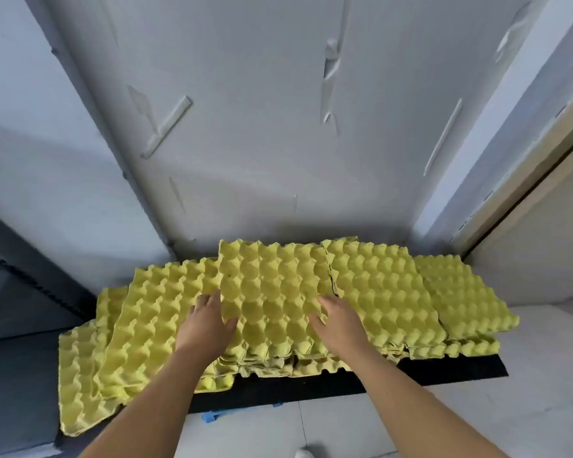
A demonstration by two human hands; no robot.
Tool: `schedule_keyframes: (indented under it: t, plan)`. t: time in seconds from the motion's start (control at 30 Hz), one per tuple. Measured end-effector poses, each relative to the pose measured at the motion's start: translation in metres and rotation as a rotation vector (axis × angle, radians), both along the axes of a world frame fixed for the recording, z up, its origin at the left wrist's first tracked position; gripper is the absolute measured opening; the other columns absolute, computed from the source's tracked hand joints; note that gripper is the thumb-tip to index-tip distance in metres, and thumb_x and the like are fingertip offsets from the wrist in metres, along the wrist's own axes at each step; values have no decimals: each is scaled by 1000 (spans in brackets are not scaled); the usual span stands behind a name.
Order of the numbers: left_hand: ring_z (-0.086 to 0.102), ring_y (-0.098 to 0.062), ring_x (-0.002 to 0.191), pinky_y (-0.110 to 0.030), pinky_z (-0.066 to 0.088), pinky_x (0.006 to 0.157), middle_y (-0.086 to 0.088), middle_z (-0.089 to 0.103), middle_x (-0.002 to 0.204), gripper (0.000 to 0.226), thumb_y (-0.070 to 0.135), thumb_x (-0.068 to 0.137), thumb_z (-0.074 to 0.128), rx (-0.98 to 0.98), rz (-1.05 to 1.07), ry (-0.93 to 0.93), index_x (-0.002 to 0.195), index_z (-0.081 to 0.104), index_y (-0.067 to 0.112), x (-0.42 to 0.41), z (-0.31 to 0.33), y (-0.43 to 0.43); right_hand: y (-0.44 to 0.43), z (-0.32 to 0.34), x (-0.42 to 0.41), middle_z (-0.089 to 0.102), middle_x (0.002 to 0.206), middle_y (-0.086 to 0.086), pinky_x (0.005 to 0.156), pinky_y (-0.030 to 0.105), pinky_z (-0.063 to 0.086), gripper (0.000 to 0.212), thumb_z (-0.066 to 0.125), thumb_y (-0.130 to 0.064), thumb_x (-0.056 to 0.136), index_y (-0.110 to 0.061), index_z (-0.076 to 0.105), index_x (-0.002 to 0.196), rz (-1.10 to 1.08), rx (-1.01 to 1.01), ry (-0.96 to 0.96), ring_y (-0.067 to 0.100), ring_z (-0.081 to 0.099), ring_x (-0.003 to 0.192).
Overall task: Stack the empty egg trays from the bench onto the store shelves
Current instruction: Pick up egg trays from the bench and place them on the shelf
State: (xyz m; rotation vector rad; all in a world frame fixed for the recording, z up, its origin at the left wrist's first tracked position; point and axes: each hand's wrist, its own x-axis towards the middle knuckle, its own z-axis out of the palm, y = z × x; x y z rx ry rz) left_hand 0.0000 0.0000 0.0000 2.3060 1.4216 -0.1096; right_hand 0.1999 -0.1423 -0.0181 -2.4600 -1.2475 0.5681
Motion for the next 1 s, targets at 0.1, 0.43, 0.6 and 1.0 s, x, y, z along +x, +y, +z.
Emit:
schedule_keyframes:
  t: [0.1,0.43,0.6,1.0]
  plan:
    - [38,-32,135,-41,42,101,-13,24,154,79,42,95,51,-136,128,-21,154,6,16,9,-20,9,12,-26,8,34,150,9,112,37,30,54,43,-44,96,-21,37,144,25,-60,23,23,28,140]
    - [65,-29,89,-38,54,75,-9,64,114,53,19,98,46,-223,347,-217,148,29,23,20,-53,34,33,-59,10,24,154,9,117,40,18,58,43,-44,96,-19,29,147,8,-124,115,25,20,143]
    - [59,-24,74,-29,41,58,1,57,93,44,14,97,46,-126,325,-313,140,45,25,12,-32,58,41,-57,10,13,158,3,115,38,19,60,41,-48,96,-24,24,148,-42,-95,99,22,15,144]
    - [50,-22,54,-26,34,48,-5,61,76,44,8,93,44,-210,456,-302,135,51,21,-38,-47,112,79,-52,-10,14,156,12,113,42,24,86,50,-53,89,-18,2,151,-201,-81,220,29,24,141]
